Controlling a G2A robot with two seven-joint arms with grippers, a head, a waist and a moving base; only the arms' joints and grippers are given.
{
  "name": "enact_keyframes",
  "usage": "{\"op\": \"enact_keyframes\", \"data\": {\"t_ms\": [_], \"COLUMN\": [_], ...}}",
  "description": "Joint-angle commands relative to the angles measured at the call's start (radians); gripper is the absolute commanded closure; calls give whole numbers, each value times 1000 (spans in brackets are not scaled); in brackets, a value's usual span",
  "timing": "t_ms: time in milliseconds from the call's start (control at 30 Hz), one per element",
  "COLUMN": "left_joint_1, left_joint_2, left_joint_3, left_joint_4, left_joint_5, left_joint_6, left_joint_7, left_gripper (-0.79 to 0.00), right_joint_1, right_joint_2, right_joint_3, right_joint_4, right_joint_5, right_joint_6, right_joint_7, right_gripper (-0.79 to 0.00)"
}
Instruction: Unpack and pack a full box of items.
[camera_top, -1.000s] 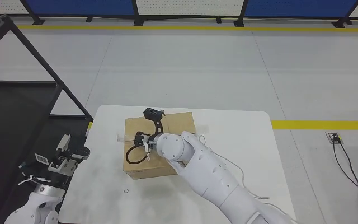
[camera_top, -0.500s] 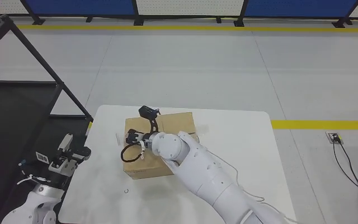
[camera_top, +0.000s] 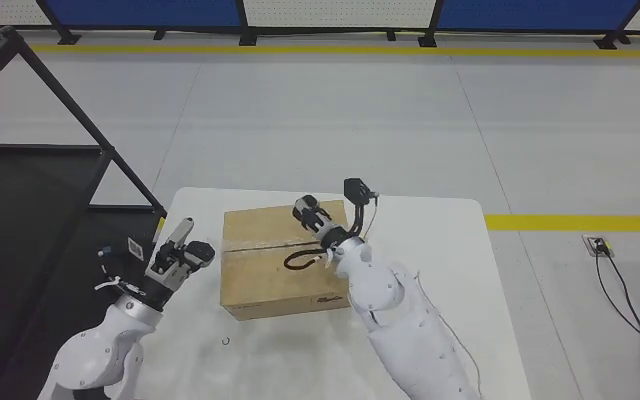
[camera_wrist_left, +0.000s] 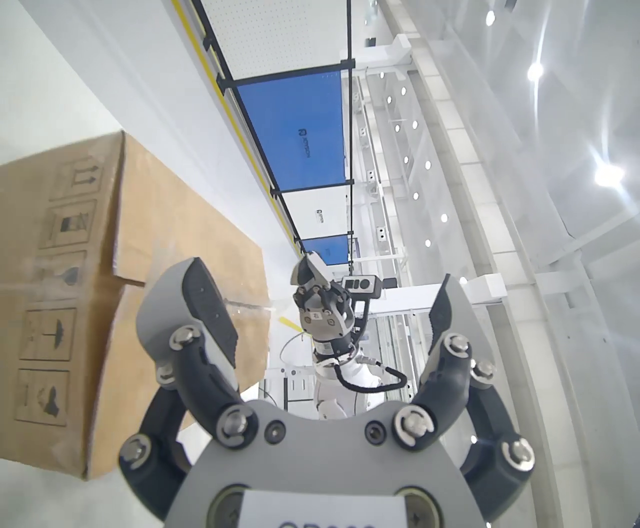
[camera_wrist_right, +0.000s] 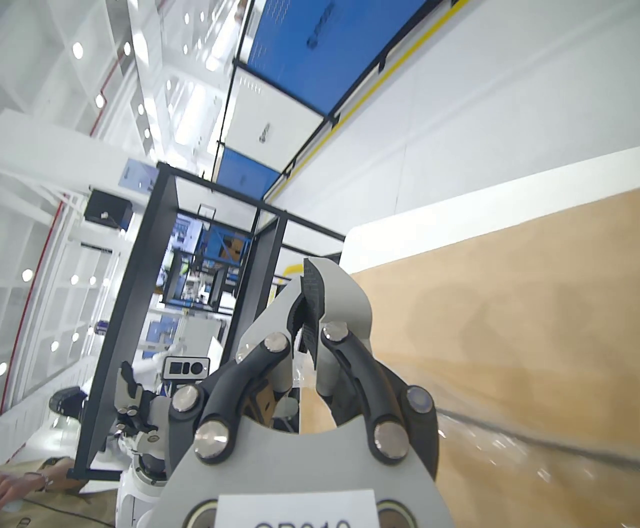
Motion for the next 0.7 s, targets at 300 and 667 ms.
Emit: {"op": "enact_keyframes", "data": {"t_ms": [300, 667], "left_joint_1": [-126, -110], "left_joint_2": [-16, -19], "left_joint_3": [128, 92], "left_joint_4": [171, 218], "left_joint_5": [54, 22], "left_joint_6": [35, 23], "left_joint_7": [66, 125], "left_gripper": [-785, -785], "right_joint_1": [-280, -162], "right_joint_2": [46, 48], "right_joint_3": [149, 121], "right_joint_4": [-310, -113], "right_joint_5": [-3, -65], "right_joint_6": [1, 66], "right_joint_7": [131, 108], "right_gripper": [0, 0]}}
